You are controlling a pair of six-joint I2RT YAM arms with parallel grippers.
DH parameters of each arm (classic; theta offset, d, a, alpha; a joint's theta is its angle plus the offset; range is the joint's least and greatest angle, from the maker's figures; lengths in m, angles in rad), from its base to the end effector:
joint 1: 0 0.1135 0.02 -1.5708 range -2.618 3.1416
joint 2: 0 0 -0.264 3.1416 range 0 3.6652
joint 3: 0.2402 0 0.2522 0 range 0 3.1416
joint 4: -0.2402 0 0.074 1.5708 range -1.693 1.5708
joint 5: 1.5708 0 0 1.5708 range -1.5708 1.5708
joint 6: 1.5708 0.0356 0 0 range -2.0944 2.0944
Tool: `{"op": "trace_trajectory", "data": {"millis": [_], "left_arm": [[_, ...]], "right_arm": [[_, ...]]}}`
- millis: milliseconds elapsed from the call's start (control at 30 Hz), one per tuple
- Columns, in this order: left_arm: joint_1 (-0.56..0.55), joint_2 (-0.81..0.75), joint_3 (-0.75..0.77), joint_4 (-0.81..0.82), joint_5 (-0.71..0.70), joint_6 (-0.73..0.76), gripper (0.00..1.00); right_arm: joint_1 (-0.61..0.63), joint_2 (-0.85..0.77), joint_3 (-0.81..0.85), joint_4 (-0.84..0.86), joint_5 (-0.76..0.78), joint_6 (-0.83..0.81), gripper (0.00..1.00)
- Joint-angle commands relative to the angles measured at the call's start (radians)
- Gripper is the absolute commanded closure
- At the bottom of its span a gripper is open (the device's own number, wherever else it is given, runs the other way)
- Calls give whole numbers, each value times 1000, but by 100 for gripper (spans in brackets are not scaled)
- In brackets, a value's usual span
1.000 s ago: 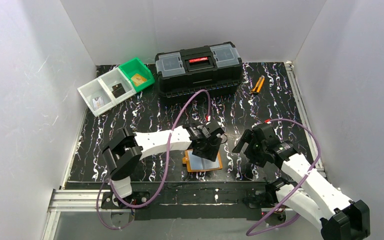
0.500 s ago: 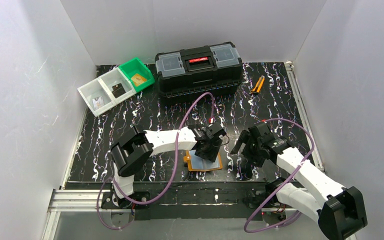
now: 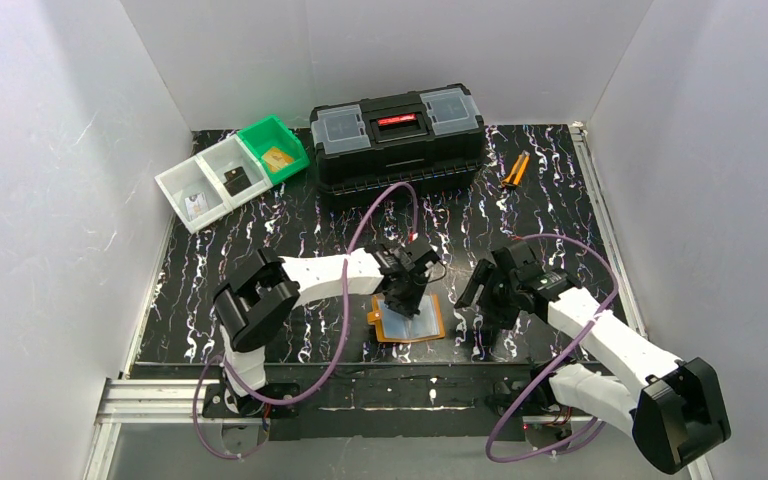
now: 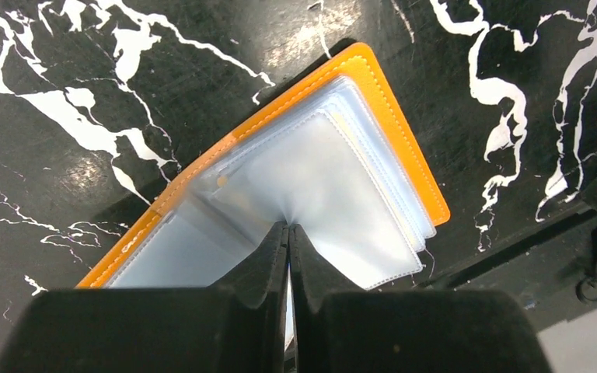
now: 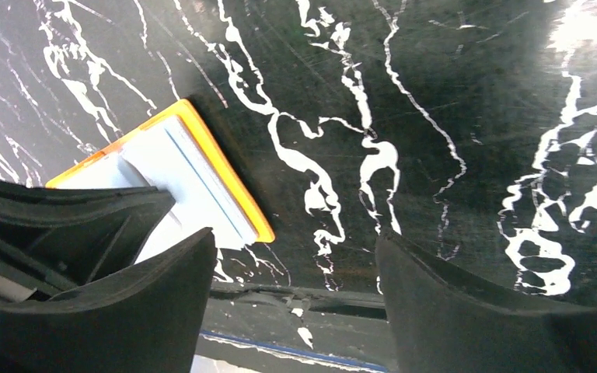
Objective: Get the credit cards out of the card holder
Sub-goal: Remove the credit card from the card holder.
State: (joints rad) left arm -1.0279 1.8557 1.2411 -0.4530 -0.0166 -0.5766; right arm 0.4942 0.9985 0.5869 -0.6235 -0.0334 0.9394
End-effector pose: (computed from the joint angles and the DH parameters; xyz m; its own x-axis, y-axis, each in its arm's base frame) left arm 0.1977 -0.3266 0.1786 -0.8439 0.3435 -0.4122 0.4675 0.8477 -0.2507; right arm 0.1592 0.0871 0.1982 -0.8416 0.4630 -0.2781 0.3224 0.8438 0.4290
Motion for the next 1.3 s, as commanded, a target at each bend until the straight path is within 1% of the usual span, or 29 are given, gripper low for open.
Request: {"op": "trace_trajectory", "data": {"millis": [0,167,333,400,633,933,1033,1167,1200,1267], "left_arm": [[64,-60,-76,30,90,21,100],[141,-108,-162,124,219,4,100],[176,-115,-203,177,300,-7,100],[188,-116,-219,200,328,-17,100],[195,-124,-235,211,339,-21,100],[196,-138,-236,203,346,-11,100],[198,-152,-227,191,352,-6,100],[198,-179,-196,148,364,9,100],[198,-186,-184,132,364,14,98],[198,-204,-160,98,360,27,89]], "right_arm": [[37,19,39,77,-59,7,24],[103,82,86,132,-77,15,40],[145,180,139,184,-114,12,52],[165,212,158,203,-129,12,55],[227,325,201,251,-167,18,61],[263,419,231,261,-165,37,69],[264,428,224,260,-158,43,77],[264,409,220,228,-119,53,96],[263,396,216,222,-108,57,99],[264,363,204,209,-83,69,99]]}}
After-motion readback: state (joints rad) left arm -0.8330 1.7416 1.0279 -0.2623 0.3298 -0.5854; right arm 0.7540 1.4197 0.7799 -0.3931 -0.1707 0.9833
